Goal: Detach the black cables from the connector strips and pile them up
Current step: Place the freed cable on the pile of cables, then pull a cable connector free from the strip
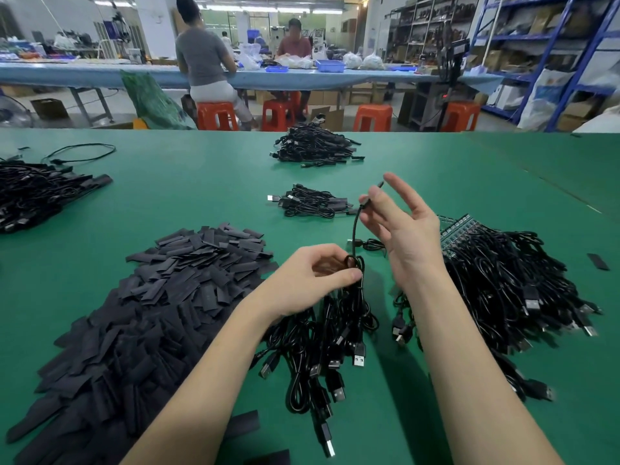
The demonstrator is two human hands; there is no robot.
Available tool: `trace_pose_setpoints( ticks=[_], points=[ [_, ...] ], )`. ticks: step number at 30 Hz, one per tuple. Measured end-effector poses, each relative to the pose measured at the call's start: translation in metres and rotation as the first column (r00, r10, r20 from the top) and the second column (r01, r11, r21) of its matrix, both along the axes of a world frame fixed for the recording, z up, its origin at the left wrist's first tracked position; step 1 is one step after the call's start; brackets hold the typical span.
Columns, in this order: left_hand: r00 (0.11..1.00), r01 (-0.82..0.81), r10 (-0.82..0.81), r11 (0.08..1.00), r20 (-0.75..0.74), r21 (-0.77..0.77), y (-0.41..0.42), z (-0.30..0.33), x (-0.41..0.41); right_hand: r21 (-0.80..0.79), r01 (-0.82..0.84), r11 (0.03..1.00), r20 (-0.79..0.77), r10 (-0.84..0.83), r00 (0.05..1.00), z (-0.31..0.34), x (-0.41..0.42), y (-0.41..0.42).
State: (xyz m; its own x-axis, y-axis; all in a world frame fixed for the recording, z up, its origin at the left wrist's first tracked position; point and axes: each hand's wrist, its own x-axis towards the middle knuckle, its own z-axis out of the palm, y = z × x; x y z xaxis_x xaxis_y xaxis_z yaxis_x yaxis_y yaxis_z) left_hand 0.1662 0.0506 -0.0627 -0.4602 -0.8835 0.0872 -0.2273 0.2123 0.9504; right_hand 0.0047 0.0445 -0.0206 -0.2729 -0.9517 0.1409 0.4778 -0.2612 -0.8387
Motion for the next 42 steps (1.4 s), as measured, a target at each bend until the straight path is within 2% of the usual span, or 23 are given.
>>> trace_pose_setpoints(
  ticks=[5, 9, 11, 12, 14, 17, 20, 22, 24, 26, 29, 32, 34, 37, 39, 42],
  points=[
    [0.985, -0.125, 0.126, 0.992, -0.120, 0.020, 0.002, 0.011, -0.010, 0.080, 0.057, 0.995, 0.082, -0.063, 0.995, 0.001, -0.010, -0.003],
    [0.959, -0.173, 0.166, 0.985, -0.228, -0.008, -0.010, 0.028, -0.018, 0.148, -0.025, 0.989, 0.066, 0.015, 0.998, 0.003, -0.019, -0.006],
    [0.956, -0.223, 0.209, 0.974, -0.206, -0.046, -0.027, 0.036, -0.022, 0.176, -0.028, 0.984, 0.048, 0.020, 0.999, 0.002, -0.019, -0.007],
    [0.958, -0.257, 0.241, 0.962, -0.156, -0.090, -0.038, 0.039, -0.023, 0.187, -0.022, 0.982, 0.031, 0.017, 0.999, 0.002, -0.019, -0.007],
    [0.943, -0.305, 0.328, 0.917, 0.053, -0.258, -0.066, 0.042, -0.021, 0.206, -0.009, 0.979, -0.017, 0.013, 1.000, -0.001, -0.019, -0.007],
    [0.800, -0.249, 0.474, 0.820, 0.368, -0.515, -0.110, 0.037, -0.009, 0.239, -0.031, 0.970, -0.099, 0.057, 0.993, -0.006, -0.019, -0.010],
    [0.634, -0.122, 0.588, 0.718, 0.503, -0.685, -0.147, 0.029, -0.001, 0.282, -0.067, 0.957, -0.197, 0.126, 0.972, -0.011, -0.016, -0.012],
    [0.542, -0.004, 0.608, 0.691, 0.579, -0.722, -0.166, 0.023, 0.004, 0.297, -0.084, 0.951, -0.278, 0.170, 0.945, -0.015, -0.012, -0.012],
    [0.453, 0.056, 0.599, 0.720, 0.661, -0.691, -0.177, 0.015, 0.009, 0.289, -0.034, 0.957, -0.427, 0.160, 0.890, -0.022, -0.008, -0.013],
    [0.406, 0.058, 0.568, 0.765, 0.716, -0.641, -0.183, 0.005, 0.011, 0.264, 0.051, 0.963, -0.597, 0.121, 0.793, -0.028, -0.008, -0.013],
    [0.434, 0.021, 0.562, 0.775, 0.704, -0.632, -0.181, -0.004, 0.013, 0.247, 0.100, 0.964, -0.719, 0.113, 0.686, -0.030, -0.009, -0.012],
    [0.527, -0.070, 0.592, 0.745, 0.609, -0.664, -0.163, 0.000, 0.014, 0.238, 0.104, 0.966, -0.786, 0.128, 0.605, -0.029, -0.009, -0.013],
    [0.636, -0.176, 0.577, 0.755, 0.513, -0.631, -0.143, 0.005, 0.015, 0.261, 0.088, 0.961, -0.857, 0.189, 0.480, -0.030, -0.009, -0.012],
    [0.743, -0.270, 0.523, 0.805, 0.417, -0.529, -0.102, 0.009, 0.019, 0.338, 0.061, 0.939, -0.924, 0.318, 0.213, -0.033, -0.009, -0.012],
    [0.747, -0.266, 0.476, 0.854, 0.464, -0.448, -0.073, 0.003, 0.020, 0.385, 0.060, 0.921, -0.917, 0.374, 0.140, -0.036, -0.008, -0.014],
    [0.675, -0.224, 0.399, 0.912, 0.620, -0.342, -0.043, -0.011, 0.018, 0.426, 0.116, 0.897, -0.902, 0.410, 0.137, -0.038, -0.006, -0.015]
  ],
)
